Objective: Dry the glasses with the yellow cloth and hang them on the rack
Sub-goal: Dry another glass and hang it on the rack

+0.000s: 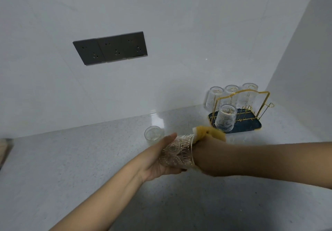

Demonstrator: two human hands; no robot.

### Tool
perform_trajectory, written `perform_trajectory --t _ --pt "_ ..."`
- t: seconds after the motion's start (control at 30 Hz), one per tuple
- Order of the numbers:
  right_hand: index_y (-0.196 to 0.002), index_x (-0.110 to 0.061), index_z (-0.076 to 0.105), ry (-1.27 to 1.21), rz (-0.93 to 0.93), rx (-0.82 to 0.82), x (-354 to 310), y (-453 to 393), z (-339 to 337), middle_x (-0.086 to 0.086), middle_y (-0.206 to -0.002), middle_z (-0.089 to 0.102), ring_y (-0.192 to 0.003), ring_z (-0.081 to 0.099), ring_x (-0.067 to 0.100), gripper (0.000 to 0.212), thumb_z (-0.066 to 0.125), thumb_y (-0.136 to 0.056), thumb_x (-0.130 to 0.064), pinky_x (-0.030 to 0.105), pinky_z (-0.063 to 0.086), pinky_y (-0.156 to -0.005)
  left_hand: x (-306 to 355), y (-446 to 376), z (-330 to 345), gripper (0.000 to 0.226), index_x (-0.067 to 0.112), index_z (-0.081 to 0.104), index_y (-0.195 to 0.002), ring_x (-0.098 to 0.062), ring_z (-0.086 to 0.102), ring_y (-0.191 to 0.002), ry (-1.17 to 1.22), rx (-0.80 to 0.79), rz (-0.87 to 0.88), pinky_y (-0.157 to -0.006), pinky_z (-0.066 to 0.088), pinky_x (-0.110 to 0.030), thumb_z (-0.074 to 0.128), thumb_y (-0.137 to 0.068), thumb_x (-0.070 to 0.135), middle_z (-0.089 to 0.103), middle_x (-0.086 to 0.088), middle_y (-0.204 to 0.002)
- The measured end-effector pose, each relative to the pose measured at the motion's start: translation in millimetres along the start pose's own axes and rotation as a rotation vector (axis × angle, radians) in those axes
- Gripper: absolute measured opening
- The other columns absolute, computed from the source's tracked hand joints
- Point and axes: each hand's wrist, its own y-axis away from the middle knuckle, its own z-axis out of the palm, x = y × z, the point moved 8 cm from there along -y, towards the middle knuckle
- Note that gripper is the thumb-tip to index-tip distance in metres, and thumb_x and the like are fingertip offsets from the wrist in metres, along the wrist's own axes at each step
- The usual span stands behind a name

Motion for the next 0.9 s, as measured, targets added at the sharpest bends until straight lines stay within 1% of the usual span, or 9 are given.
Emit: perform_trajectory --t 0.17,0.3,0.37,0.43,0.53,0.6,0.7,0.8,0.9 --pt "-0.057 -0.024 0.067 0.162 0.421 0.258 34.3 10.5 -18.0 -0.003 -0.059 0.063 -0.069 0.065 0.015 0.012 0.077 -0.062 -0.027 0.023 0.05 -0.066 -3.8 -4.3 1.7 0.048 0.007 0.064 -0.106 -0.027 0.068 -0.079 0.034 -0.034 -0.044 -0.074 0.058 -0.04 0.063 -0.077 0.045 0.07 -0.016 -0.093" --pt "-0.088 0.01 0.061 -0.279 0.318 0.555 37.6 8.4 -26.1 0.028 -0.082 0.061 -0.072 0.064 0.02 0.016 0.049 -0.089 -0.001 0.027 0.055 -0.071 -2.0 -4.2 2.4 0.047 0.008 0.064 -0.106 -0.028 0.067 -0.076 0.043 -0.001 0.004 -0.064 0.059 -0.038 0.062 -0.077 0.044 0.07 -0.015 -0.089" --pt "-0.075 0.002 0.057 -0.463 0.211 0.592 32.6 6.9 -24.7 0.014 -0.069 0.058 -0.061 0.062 0.013 0.019 0.044 -0.087 0.009 0.019 0.052 -0.058 5.1 -4.5 -0.6 0.046 0.008 0.064 -0.107 -0.028 0.067 -0.075 0.023 0.04 0.056 -0.063 0.059 -0.039 0.062 -0.076 0.042 0.071 -0.014 -0.088" --pt "-0.062 -0.012 0.06 -0.174 0.211 0.549 17.7 7.4 -28.1 0.0 -0.058 0.058 -0.055 0.06 0.012 0.011 0.064 -0.068 -0.004 0.019 0.05 -0.057 9.0 -6.2 -3.9 0.043 0.008 0.065 -0.104 -0.027 0.067 -0.073 0.015 0.067 0.096 -0.066 0.057 -0.041 0.062 -0.076 0.04 0.071 -0.013 -0.084" --pt "-0.088 -0.008 0.063 -0.304 0.384 0.236 30.2 0.1 -3.0 0.009 -0.085 0.066 -0.082 0.062 0.023 0.023 0.055 -0.071 -0.021 0.031 0.053 -0.079 7.6 -9.4 -7.0 0.039 0.009 0.067 -0.099 -0.025 0.068 -0.071 0.047 0.068 0.122 -0.073 0.055 -0.042 0.061 -0.079 0.041 0.073 -0.011 -0.083" --pt "-0.108 -0.004 0.058 -0.396 0.31 0.278 22.3 -5.1 -6.8 0.012 -0.104 0.062 -0.096 0.057 0.019 0.028 0.05 -0.085 -0.018 0.023 0.045 -0.085 5.1 -9.1 -5.8 0.04 0.009 0.068 -0.099 -0.024 0.069 -0.071 0.071 0.064 0.135 -0.075 0.055 -0.043 0.061 -0.077 0.041 0.074 -0.011 -0.085" --pt "-0.107 -0.008 0.059 -0.645 0.222 0.358 17.4 -7.1 -14.3 -0.007 -0.092 0.061 -0.082 0.055 -0.007 0.018 0.055 -0.09 -0.008 0.003 0.04 -0.074 7.3 -6.3 -4.2 0.053 0.003 0.065 -0.111 -0.027 0.071 -0.08 0.08 0.092 0.226 -0.067 0.06 -0.042 0.064 -0.075 0.041 0.073 -0.019 -0.101" --pt "-0.093 -0.016 0.062 -1.064 0.265 0.518 24.4 1.0 -18.6 -0.009 -0.083 0.064 -0.075 0.063 -0.004 0.014 0.059 -0.086 -0.004 0.008 0.049 -0.067 15.8 -7.0 -13.1 0.071 0.003 0.053 -0.123 -0.034 0.07 -0.091 0.021 0.198 0.452 -0.064 0.058 -0.044 0.075 -0.074 0.05 0.066 -0.025 -0.114" --pt "-0.091 -0.016 0.065 -1.062 0.275 0.574 26.8 4.8 -30.3 -0.001 -0.087 0.069 -0.08 0.066 0.005 0.016 0.063 -0.083 -0.003 0.013 0.052 -0.068 12.9 -9.9 -17.5 0.1 0.006 0.045 -0.132 -0.039 0.066 -0.105 0.017 0.206 0.53 -0.074 0.057 -0.05 0.08 -0.058 0.063 0.061 -0.024 -0.123"
